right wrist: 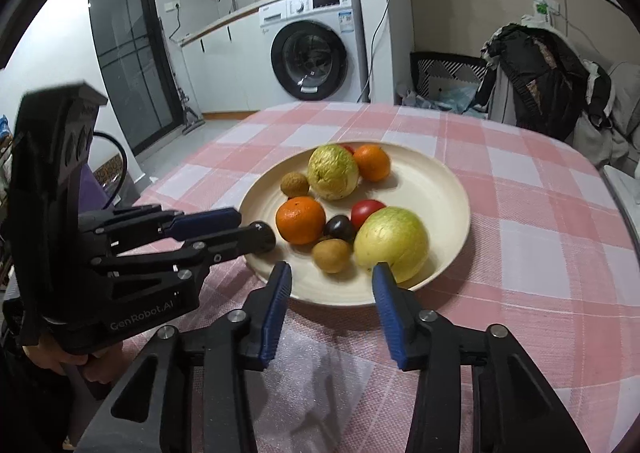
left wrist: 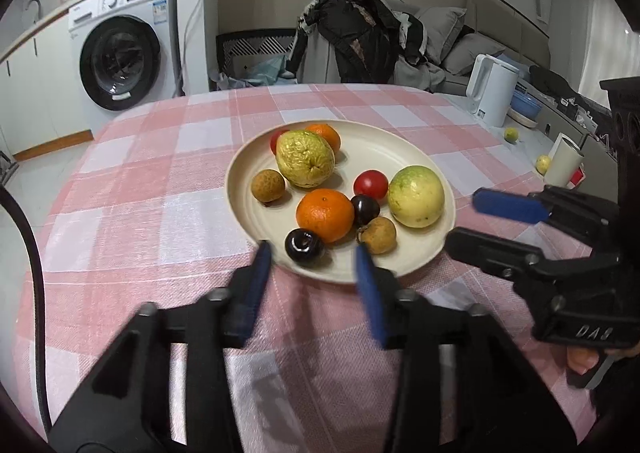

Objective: Organize fruits
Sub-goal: 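Carry the plum and small brown fruit onto the cream plate and open both tools, then withdraw both open tools from the plate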

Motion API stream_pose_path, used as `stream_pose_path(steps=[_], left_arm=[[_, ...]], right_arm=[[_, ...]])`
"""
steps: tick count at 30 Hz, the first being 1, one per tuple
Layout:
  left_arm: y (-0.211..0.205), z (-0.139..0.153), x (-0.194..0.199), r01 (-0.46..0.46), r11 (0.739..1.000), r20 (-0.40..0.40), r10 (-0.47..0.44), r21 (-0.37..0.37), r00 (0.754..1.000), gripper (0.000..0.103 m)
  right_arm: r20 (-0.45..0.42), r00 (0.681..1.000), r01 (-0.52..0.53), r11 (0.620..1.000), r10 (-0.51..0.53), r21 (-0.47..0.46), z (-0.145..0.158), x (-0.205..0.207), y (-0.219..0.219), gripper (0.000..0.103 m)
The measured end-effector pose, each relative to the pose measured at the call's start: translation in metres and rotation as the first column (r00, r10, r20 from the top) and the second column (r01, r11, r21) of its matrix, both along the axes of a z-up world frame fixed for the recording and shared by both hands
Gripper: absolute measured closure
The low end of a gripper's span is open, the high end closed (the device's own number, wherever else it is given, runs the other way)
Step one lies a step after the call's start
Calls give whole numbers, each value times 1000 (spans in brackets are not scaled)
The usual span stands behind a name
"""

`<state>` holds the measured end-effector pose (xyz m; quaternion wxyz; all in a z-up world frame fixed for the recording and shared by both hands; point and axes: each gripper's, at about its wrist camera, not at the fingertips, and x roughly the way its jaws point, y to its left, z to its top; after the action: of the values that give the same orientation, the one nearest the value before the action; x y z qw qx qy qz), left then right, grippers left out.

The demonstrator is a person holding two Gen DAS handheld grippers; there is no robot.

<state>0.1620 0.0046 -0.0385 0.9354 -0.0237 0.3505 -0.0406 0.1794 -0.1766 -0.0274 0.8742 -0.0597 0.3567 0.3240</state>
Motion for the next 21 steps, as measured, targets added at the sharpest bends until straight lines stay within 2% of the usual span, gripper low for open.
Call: stream_pose_path(steps=[1,4,6,8,11,14,21], left_arm=[[0,3,-6,-4,1000,18,4,3,1000,41],[-2,10,-21,2,1000,58,-2,-3,998,24],[-3,15,-31,2,1000,80,-2,-4,997,20],[-5,19,-41,-3,1000,107,3,3,994,17],[-5,24,-55,-19,1000,132,19,3,991,2],[-6,27,-67,-27,1000,172,28,-10,985,1],[-4,28,-76,-40,999,206,44,-24,977,1]], right_arm=[[8,1000,6,1000,-6,0,2,-1,-3,56],[37,999,22,1000,-22,-1,8,-6,-11,44],[43,999,27,1000,-27,13,9,-9,-17,27],[46,998,38,998,-40,41,11,-12,-26,16],[62,996,55,996,-59,75,13,-17,-38,2],[102,993,55,993,-66,107,17,-24,-48,0],[173,983,40,990,-63,134,19,-38,-58,0]])
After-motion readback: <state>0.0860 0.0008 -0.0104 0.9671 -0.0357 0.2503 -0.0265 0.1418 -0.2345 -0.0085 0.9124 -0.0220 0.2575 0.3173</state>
